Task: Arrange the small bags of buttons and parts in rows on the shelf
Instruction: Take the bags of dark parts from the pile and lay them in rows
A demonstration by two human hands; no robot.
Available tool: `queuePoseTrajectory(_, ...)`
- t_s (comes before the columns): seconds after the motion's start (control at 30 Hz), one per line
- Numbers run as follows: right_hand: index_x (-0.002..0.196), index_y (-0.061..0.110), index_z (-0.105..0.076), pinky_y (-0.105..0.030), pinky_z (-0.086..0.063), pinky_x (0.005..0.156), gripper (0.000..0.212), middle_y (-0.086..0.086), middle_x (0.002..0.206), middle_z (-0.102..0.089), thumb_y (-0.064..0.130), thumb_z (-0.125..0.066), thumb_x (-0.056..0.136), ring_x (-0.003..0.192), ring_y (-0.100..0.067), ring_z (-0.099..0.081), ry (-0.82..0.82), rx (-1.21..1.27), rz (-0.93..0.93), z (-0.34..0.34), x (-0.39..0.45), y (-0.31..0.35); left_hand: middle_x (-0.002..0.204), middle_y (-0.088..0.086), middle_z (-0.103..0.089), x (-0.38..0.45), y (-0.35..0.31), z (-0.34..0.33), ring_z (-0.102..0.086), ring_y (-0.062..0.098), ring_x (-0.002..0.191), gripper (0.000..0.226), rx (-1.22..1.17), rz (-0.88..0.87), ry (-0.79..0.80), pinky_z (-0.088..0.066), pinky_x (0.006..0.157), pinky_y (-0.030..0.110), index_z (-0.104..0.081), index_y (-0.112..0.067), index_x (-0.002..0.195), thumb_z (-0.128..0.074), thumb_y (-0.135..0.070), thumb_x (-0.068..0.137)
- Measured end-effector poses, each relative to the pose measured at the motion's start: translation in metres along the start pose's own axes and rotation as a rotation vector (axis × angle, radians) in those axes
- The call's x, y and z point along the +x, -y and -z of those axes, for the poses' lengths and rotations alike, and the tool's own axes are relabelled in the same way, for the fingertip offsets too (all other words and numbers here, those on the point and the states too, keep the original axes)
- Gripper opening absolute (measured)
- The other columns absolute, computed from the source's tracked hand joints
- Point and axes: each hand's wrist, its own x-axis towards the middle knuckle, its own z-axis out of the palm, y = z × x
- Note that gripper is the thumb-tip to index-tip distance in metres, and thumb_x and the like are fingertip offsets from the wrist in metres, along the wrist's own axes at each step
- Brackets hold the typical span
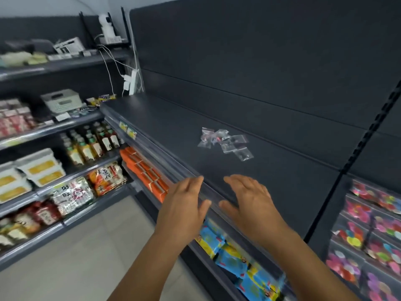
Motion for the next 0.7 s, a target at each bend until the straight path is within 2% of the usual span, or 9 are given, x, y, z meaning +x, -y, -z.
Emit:
queuePoseTrajectory(0.2, 0.146, 0.026, -0.027, -0.036, -0.013, 0.117, 0.057, 0.008, 0.152, -0.026, 0.044, -0.045, 0.094, 0.141, -0.013, -0.018, -0.003, 0.006, -0.036, -0.005, 0.083, -0.022, 0.149, -0.003, -0.033, 0.088, 0.018, -0.019, -0.028, 0.014, 0.136, 0.061, 0.003, -0.066, 0.054, -0.025, 0.111, 0.027, -0.023, -0.023, 0.148, -0.047, -0.040, 0.095)
queuePoseTrajectory(0.43, 0.143, 0.028, -0.033, -0.039, -0.014, 0.115, 0.046, 0.003, 0.156, -0.017, 0.023, -0.041, 0.097, 0.144, -0.019, -0.011, 0.016, -0.092, -0.195, -0.014, 0.148, -0.078, 0.153, -0.004, -0.026, 0.176, 0.019, -0.059, -0.025, 0.016, 0.139, 0.057, -0.019, -0.202, 0.201, -0.026, 0.111, 0.031, -0.022, -0.023, 0.148, -0.046, -0.028, 0.097)
queuePoseTrajectory(0.53, 0.141, 0.034, -0.035, -0.043, -0.016, 0.114, 0.049, 0.003, 0.156, -0.015, 0.016, -0.041, 0.096, 0.144, -0.021, -0.008, 0.072, -0.100, -0.264, -0.019, 0.161, -0.096, 0.157, -0.002, -0.016, 0.204, 0.021, -0.077, -0.014, 0.018, 0.144, 0.059, 0.013, -0.239, 0.303, -0.021, 0.115, 0.033, -0.019, -0.022, 0.149, -0.045, -0.015, 0.097)
queuePoseTrajectory(0.6, 0.139, 0.037, -0.038, -0.044, -0.019, 0.113, 0.045, 0.003, 0.155, -0.019, 0.020, -0.038, 0.097, 0.143, -0.022, -0.012, 0.091, -0.072, -0.312, -0.022, 0.166, -0.101, 0.159, -0.001, -0.009, 0.218, 0.024, -0.086, -0.006, 0.018, 0.145, 0.067, 0.078, -0.286, 0.371, -0.015, 0.117, 0.034, -0.016, -0.021, 0.150, -0.043, -0.001, 0.092)
queuePoseTrajectory(0.7, 0.137, 0.040, -0.040, -0.043, -0.021, 0.111, 0.042, 0.003, 0.153, -0.026, 0.026, -0.035, 0.098, 0.140, -0.023, -0.019, 0.067, -0.031, -0.412, -0.027, 0.169, -0.103, 0.157, -0.001, -0.013, 0.228, 0.026, -0.094, -0.010, 0.020, 0.144, 0.073, 0.076, -0.303, 0.420, -0.019, 0.116, 0.033, -0.021, -0.022, 0.149, -0.043, 0.007, 0.085)
